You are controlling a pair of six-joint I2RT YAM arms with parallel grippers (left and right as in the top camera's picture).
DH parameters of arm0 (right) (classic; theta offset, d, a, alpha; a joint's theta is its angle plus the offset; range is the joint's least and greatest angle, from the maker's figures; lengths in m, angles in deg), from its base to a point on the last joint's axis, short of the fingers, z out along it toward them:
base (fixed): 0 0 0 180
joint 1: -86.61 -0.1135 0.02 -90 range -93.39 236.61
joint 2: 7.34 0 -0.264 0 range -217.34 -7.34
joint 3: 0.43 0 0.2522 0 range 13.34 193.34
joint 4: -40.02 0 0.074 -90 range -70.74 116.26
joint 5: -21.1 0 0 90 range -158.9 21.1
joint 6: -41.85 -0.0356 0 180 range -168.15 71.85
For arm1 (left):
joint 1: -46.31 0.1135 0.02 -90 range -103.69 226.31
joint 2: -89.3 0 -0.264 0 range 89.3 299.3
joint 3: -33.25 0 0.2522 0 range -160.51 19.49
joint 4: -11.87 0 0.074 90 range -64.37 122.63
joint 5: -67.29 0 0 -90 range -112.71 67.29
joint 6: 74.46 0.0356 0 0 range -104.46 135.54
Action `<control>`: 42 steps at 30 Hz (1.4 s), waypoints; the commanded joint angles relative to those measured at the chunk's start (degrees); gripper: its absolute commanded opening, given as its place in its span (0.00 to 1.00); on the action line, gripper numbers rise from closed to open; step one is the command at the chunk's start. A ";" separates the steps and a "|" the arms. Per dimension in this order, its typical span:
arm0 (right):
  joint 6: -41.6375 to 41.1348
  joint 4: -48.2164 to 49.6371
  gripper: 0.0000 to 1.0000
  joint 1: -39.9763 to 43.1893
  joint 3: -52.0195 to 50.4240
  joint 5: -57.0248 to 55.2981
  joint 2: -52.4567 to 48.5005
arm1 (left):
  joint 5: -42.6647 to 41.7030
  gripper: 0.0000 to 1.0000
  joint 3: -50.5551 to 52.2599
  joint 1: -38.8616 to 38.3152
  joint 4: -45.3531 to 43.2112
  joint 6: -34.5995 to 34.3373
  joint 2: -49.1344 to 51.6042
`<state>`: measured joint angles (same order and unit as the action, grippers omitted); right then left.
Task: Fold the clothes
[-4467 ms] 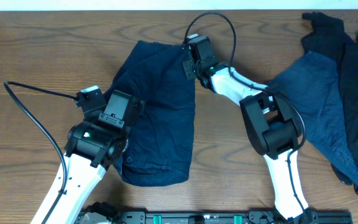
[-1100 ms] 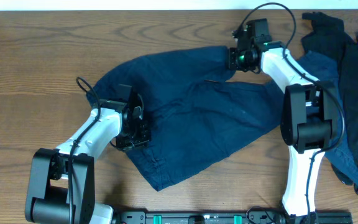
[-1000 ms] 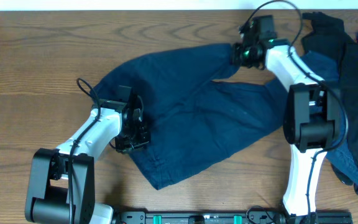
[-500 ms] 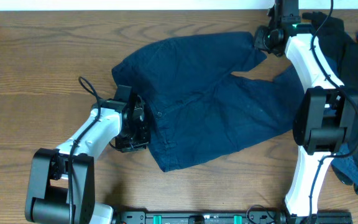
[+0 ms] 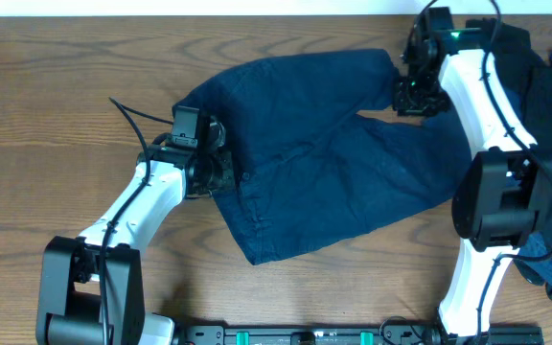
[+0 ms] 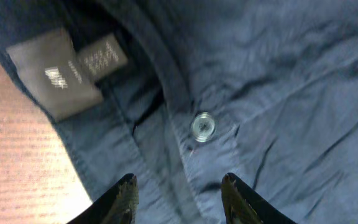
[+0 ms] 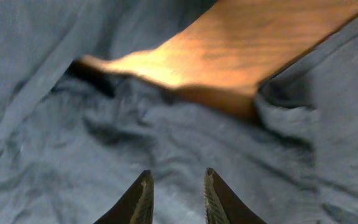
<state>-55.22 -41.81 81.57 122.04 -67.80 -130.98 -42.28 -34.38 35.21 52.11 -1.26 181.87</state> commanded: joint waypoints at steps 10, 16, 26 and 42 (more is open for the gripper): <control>1.33 -2.43 0.28 -2.14 -5.64 0.20 1.11 | -1.60 0.45 -0.79 0.02 -7.85 -7.52 8.70; 1.36 -0.46 0.28 -2.12 -10.21 0.17 1.11 | -9.22 0.36 -0.81 0.02 -9.55 -7.50 10.23; 1.38 1.88 0.29 -2.12 -14.75 0.17 1.11 | -11.04 0.34 -0.81 0.20 -9.68 -7.17 6.47; 1.36 1.53 0.29 -2.12 -14.86 0.20 1.11 | -0.83 0.39 0.13 -0.15 -10.54 -6.64 9.66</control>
<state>-54.39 -40.15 79.94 107.35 -67.40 -130.98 -44.75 -34.55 35.26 41.97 -8.43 190.37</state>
